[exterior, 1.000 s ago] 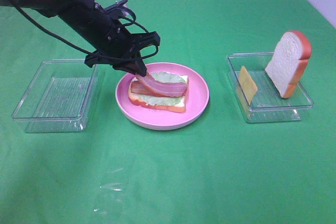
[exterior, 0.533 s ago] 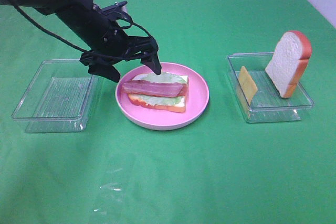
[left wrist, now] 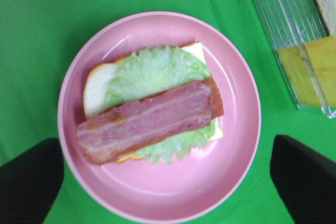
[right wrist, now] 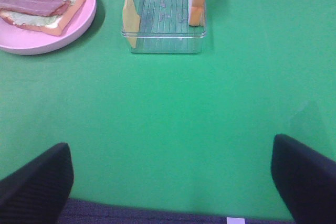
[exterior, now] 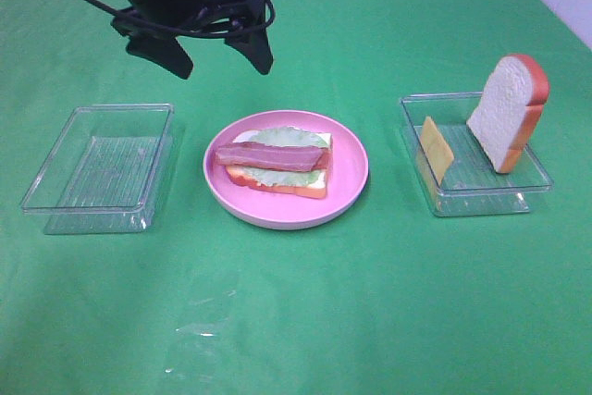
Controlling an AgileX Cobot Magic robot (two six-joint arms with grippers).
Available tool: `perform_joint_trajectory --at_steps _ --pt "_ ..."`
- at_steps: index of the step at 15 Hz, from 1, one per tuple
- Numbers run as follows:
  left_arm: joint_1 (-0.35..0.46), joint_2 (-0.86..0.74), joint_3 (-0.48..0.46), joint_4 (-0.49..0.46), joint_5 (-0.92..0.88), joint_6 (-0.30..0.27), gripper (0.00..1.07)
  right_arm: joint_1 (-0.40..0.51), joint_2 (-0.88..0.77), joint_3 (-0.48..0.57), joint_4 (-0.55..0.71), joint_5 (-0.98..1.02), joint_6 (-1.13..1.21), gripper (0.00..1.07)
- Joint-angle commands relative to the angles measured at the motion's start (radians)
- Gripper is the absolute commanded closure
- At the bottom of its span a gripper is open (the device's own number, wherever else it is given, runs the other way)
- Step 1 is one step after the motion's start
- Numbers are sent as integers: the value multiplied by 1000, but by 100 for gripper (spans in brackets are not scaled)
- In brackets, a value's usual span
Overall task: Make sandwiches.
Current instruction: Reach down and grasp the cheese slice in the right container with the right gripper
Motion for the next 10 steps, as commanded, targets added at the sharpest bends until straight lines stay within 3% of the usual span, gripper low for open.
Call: perform_joint_trajectory --at_steps 1,4,6,8,10 --pt "-4 -76 -39 200 257 -9 6 -4 -32 4 4 -6 4 9" --pt "-4 -125 -23 305 365 -60 6 -4 -32 4 4 -6 4 9" --pt "-4 -187 25 309 364 -60 6 -4 -32 4 4 -6 4 9" --pt "-4 -239 83 340 364 -60 6 -4 -32 4 4 -6 4 9" --pt "22 -318 204 363 364 -64 6 -4 -32 4 4 -6 4 9"
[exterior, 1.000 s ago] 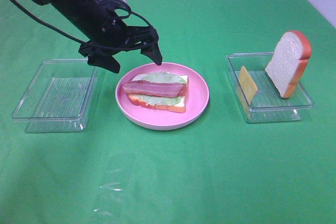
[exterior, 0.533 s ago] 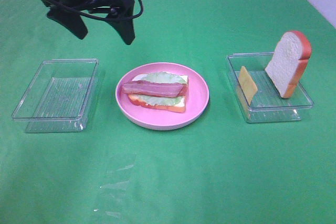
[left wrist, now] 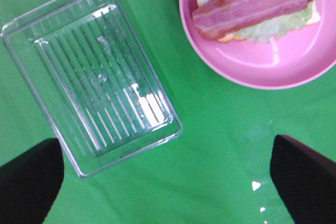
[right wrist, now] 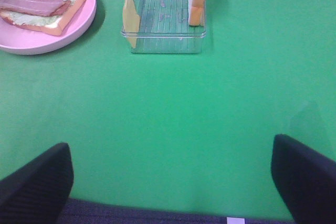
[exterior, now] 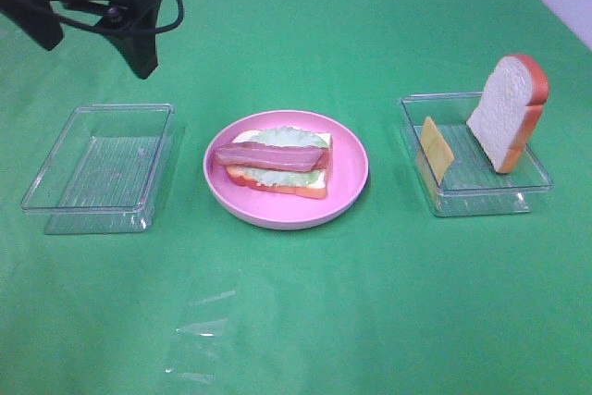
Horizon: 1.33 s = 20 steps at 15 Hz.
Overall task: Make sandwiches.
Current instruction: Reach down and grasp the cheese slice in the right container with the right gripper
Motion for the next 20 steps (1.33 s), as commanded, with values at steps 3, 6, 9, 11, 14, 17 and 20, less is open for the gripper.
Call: perform_joint_trajectory --at_steps 3,6,9,11,14,17,20 --pt "223 -267 357 14 92 -8 6 -4 -32 4 4 -6 4 9" --pt "367 -461 530 -8 48 -72 6 -4 -32 4 4 -6 4 9" --pt "436 -800 738 -8 32 -88 6 -4 -32 4 4 -6 4 9" --pt "436 -1042 842 -10 13 -108 6 -4 -32 4 4 -6 4 9" --pt "408 -1483 975 14 -32 -108 6 -4 -32 4 4 -6 4 9" --pt "408 -1756 1050 35 -38 -20 6 -4 -32 4 4 -6 4 9" --pt "408 -1783 1085 30 -49 -32 6 -4 -33 4 4 -6 4 9"
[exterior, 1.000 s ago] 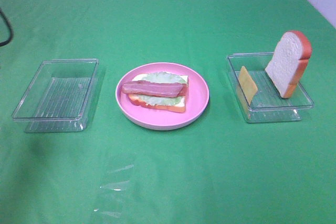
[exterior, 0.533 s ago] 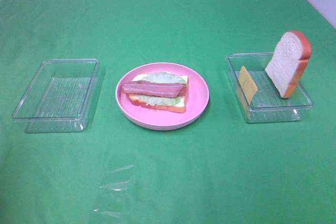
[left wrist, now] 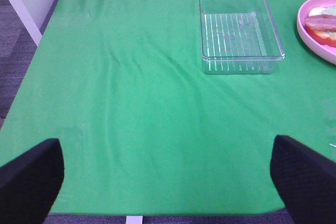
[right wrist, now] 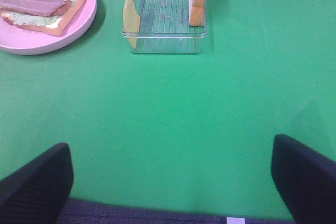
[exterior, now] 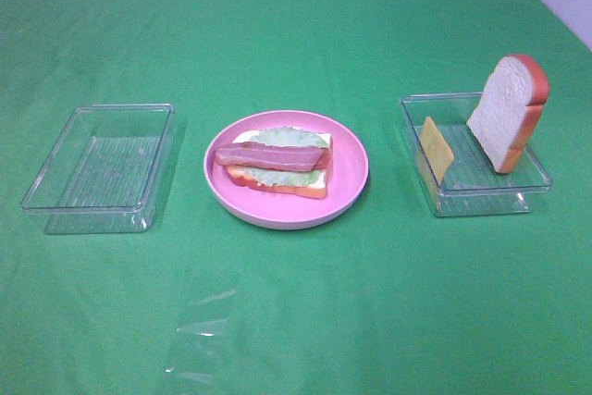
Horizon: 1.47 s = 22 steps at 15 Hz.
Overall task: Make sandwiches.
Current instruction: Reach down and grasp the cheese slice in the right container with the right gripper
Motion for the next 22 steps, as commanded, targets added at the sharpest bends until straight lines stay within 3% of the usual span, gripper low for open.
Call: perform_joint_trajectory --at_steps 1,3,22 --pt "-13 -6 21 0 -58 -4 6 -4 -29 4 6 -6 4 9" --pt "-13 -6 50 1 -109 -23 6 -4 -26 4 7 -6 4 9" --pt "-13 -6 50 0 -109 -21 7 -4 -26 4 7 -6 4 9"
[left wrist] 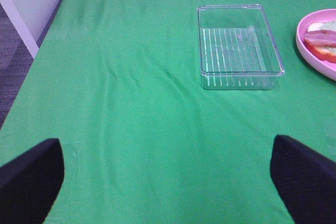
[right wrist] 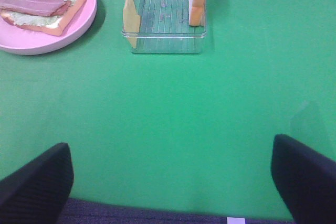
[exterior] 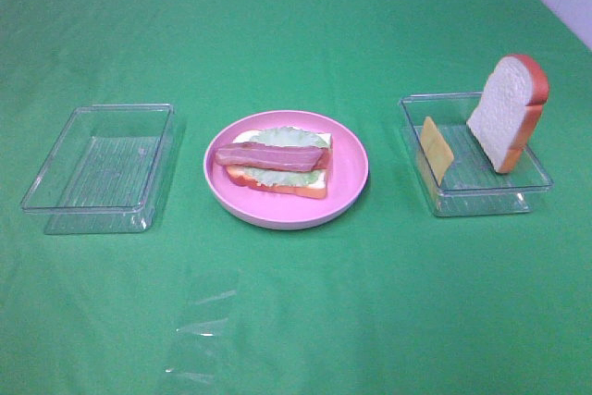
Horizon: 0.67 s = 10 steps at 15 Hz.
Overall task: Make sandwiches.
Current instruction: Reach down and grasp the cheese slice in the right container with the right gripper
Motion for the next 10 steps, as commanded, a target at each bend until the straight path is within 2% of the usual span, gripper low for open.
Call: perform_joint_trajectory --at_steps 1,5,10 --pt "-9 -3 4 0 -5 -9 7 -4 -25 -10 -8 -24 4 9" --pt "-9 -3 4 0 -5 -8 7 -4 38 -28 -8 -232 4 9" --pt "-9 -3 4 0 -5 -8 7 -4 334 -28 0 -512 3 10"
